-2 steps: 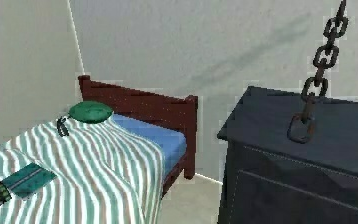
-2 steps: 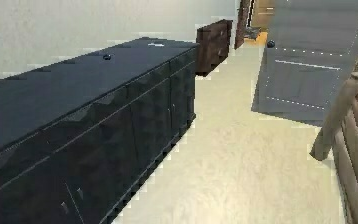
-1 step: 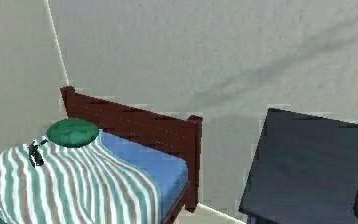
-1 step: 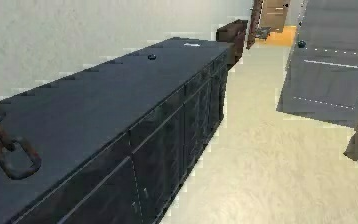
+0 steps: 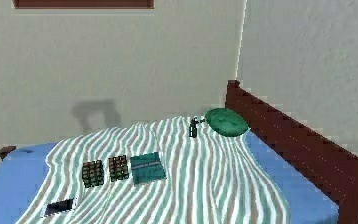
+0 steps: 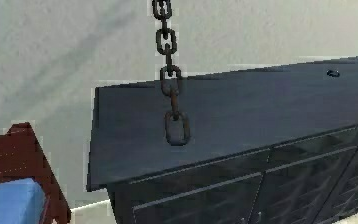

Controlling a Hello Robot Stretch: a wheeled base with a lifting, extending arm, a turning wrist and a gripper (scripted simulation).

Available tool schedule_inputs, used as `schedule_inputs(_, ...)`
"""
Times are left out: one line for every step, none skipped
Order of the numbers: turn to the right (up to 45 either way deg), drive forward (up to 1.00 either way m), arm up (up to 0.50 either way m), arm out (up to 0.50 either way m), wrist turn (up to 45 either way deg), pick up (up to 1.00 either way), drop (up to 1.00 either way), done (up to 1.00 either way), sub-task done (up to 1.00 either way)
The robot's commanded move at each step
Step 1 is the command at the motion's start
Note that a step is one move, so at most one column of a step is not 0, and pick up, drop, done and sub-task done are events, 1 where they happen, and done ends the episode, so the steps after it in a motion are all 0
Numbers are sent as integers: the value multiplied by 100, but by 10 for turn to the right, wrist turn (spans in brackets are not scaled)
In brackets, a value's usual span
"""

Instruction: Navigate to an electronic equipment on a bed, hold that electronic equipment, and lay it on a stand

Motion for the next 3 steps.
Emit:
schedule_inputs(-450, 0, 0, 0, 0, 0, 0, 0, 0)
schedule_inputs(-450, 0, 0, 0, 0, 0, 0, 0, 0)
schedule_inputs(-360, 0, 0, 0, 0, 0, 0, 0, 0)
